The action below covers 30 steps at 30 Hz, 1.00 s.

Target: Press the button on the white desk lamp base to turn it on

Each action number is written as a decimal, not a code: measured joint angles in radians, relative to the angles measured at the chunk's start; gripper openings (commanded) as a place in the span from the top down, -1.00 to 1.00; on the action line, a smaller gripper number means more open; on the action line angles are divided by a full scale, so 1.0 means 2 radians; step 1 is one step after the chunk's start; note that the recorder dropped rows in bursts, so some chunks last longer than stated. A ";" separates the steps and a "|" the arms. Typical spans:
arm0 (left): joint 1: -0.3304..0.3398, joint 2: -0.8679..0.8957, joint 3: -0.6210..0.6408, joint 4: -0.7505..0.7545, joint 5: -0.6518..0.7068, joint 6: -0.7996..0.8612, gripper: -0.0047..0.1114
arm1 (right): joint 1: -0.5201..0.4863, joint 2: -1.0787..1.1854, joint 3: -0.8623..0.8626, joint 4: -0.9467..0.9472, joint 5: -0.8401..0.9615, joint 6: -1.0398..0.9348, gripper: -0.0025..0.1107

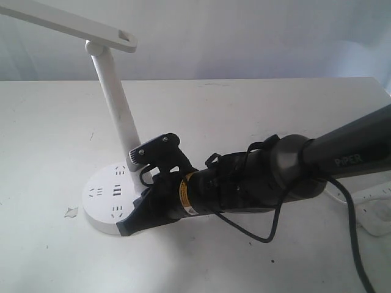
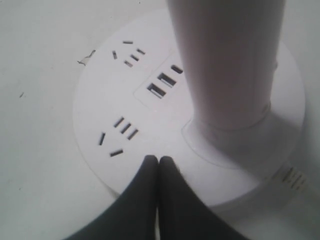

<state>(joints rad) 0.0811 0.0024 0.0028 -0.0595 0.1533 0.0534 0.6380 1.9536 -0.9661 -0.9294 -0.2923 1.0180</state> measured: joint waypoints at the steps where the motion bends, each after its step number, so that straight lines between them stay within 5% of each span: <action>1: 0.000 0.000 0.000 0.000 0.000 0.000 0.90 | 0.000 0.000 0.000 0.000 -0.003 0.000 0.96; 30: 0.000 0.000 0.000 0.000 0.000 0.000 0.90 | 0.000 0.005 -0.018 0.017 0.000 0.004 0.96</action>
<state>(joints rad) 0.0811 0.0024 0.0028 -0.0595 0.1533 0.0534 0.6380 1.9638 -1.0026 -0.8953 -0.2920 1.0266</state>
